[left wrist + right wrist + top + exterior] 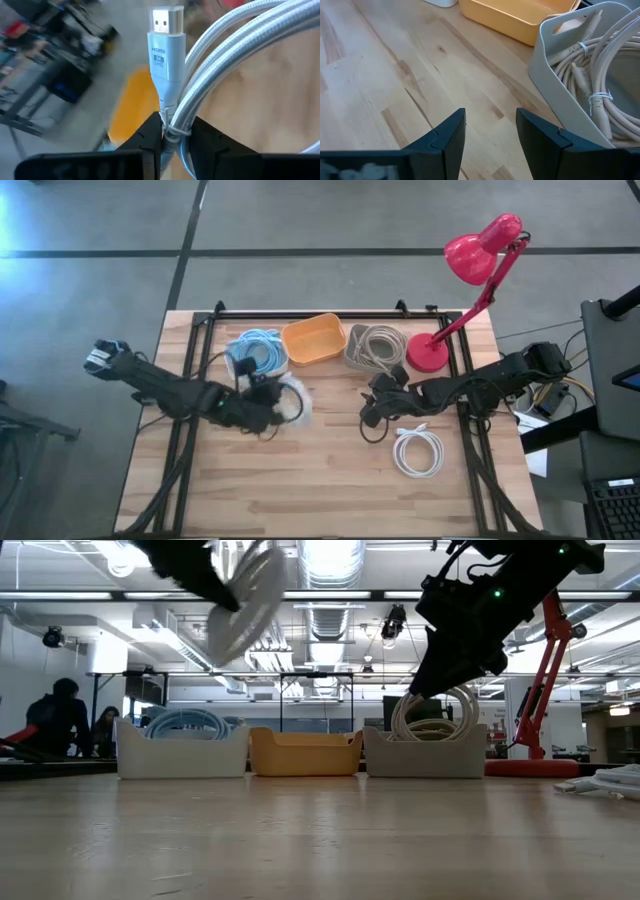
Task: Pick & Place USB Port
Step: Put the left white charger cable into the yellow bin
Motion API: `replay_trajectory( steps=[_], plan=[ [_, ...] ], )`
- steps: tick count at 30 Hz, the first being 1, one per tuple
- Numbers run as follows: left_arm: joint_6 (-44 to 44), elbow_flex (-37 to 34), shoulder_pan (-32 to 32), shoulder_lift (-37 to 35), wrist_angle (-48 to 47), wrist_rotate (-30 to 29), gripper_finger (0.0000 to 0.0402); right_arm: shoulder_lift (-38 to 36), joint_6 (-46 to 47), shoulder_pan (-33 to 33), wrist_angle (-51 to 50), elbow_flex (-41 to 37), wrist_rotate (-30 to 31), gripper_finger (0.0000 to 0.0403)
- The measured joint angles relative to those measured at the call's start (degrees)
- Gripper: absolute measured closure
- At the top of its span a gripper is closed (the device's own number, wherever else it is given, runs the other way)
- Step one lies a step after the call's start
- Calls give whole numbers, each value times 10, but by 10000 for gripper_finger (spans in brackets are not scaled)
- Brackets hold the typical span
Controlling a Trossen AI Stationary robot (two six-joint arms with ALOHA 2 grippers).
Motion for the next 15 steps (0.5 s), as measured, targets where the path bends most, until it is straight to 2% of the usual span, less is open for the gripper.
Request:
replay_trajectory(
  steps=[8, 11, 15],
  plan=[
    [174, -2, 132, 68, 248, 12, 332, 0, 0, 0, 6, 0, 0, 234],
    [208, -2, 188, 101, 292, 12, 332, 0, 0, 0, 6, 0, 0, 234],
    [201, 1, 263, 141, 311, 12, 331, 0, 3, 0, 7, 0, 0, 234]
  ],
)
